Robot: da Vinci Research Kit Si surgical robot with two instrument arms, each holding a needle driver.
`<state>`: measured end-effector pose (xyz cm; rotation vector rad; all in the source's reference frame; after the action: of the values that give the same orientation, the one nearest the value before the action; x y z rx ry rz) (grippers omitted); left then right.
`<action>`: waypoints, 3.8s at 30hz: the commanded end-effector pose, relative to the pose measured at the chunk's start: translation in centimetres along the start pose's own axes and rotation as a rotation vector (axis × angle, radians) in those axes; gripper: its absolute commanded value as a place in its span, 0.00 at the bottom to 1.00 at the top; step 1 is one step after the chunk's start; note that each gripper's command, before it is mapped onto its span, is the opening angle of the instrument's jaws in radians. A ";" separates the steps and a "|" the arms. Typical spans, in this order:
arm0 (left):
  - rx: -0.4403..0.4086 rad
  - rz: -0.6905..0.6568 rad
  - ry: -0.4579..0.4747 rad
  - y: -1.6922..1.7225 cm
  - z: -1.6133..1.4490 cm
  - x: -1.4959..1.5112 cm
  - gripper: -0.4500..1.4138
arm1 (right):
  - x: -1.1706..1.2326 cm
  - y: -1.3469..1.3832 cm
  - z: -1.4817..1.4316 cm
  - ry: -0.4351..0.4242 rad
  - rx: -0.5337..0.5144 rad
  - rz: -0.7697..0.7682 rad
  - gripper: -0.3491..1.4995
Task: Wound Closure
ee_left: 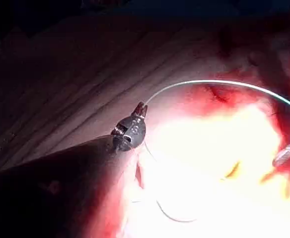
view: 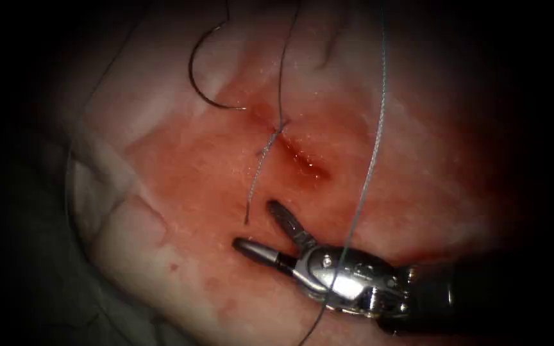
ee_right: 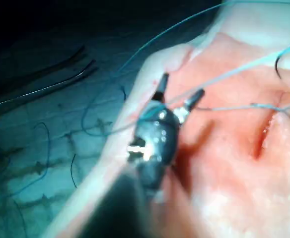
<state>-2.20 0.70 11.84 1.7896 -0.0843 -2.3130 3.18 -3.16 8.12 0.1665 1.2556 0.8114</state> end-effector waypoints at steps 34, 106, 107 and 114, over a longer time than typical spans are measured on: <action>-0.075 -0.074 0.334 2.82 -0.32 0.94 0.00 | 0.52 1.10 0.95 0.020 0.122 -0.124 0.10; -0.112 -0.117 0.328 2.72 -0.22 -0.48 0.00 | 0.44 0.79 0.90 -0.419 1.092 -0.708 0.59; -0.112 -0.117 0.328 2.72 -0.22 -0.48 0.00 | 0.44 0.79 0.90 -0.419 1.092 -0.708 0.59; -0.113 -0.116 0.328 2.71 -0.22 -0.49 0.00 | 0.27 0.76 0.85 -0.503 1.127 -0.757 0.55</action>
<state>-1.45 -1.78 12.67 2.1336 0.2002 -2.0168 3.55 -2.15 8.58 0.6942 1.0091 -0.6341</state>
